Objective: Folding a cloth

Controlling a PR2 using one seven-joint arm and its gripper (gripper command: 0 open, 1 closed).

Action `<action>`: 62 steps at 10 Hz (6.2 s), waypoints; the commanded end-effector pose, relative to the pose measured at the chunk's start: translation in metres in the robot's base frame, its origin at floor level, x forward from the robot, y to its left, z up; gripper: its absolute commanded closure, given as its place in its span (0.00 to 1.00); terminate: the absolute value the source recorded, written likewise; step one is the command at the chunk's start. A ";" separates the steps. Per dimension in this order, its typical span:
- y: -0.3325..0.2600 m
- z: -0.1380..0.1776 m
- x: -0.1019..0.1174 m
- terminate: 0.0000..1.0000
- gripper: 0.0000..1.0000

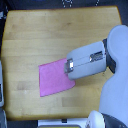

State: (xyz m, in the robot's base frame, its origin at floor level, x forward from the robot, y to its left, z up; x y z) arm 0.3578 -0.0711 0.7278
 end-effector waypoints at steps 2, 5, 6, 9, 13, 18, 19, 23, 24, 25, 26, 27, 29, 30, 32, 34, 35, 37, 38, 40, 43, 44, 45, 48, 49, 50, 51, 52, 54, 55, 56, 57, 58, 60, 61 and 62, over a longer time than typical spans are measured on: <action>-0.003 0.023 0.005 0.00 1.00; 0.002 0.036 0.003 0.00 1.00; 0.002 0.037 0.003 0.00 1.00; 0.027 0.053 -0.005 0.00 1.00; 0.105 0.059 -0.019 0.00 1.00; 0.163 0.034 -0.010 0.00 1.00; 0.177 0.028 -0.014 0.00 1.00; 0.212 0.038 -0.025 0.00 1.00; 0.222 0.042 -0.025 0.00 1.00; 0.226 0.042 -0.026 0.00 1.00; 0.234 0.042 -0.029 0.00 1.00; 0.235 0.041 -0.031 0.00 1.00; 0.245 0.037 -0.037 0.00 1.00; 0.249 0.037 -0.038 0.00 1.00; 0.264 0.044 -0.035 0.00 1.00; 0.282 0.040 -0.031 0.00 1.00; 0.290 0.026 -0.025 0.00 1.00; 0.300 0.011 -0.019 0.00 1.00; 0.302 0.006 -0.020 0.00 1.00; 0.304 -0.001 -0.026 0.00 1.00; 0.299 0.002 -0.015 0.00 1.00; 0.298 0.003 -0.012 0.00 1.00; 0.299 0.004 -0.010 0.00 1.00; 0.303 0.004 -0.001 0.00 0.00; 0.300 0.004 0.003 0.00 0.00; 0.298 0.006 0.005 0.00 0.00; 0.294 0.008 0.006 0.00 0.00; 0.290 0.014 0.004 0.00 0.00; 0.290 0.025 0.005 0.00 0.00; 0.294 0.038 0.010 0.00 0.00; 0.296 0.047 0.012 0.00 0.00; 0.298 0.062 0.020 0.00 0.00; 0.293 0.091 0.024 0.00 0.00; 0.284 0.110 0.038 0.00 0.00; 0.282 0.120 0.046 0.00 0.00; 0.285 0.140 0.062 0.00 0.00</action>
State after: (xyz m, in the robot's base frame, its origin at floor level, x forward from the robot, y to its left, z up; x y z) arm 0.3774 0.2199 0.7975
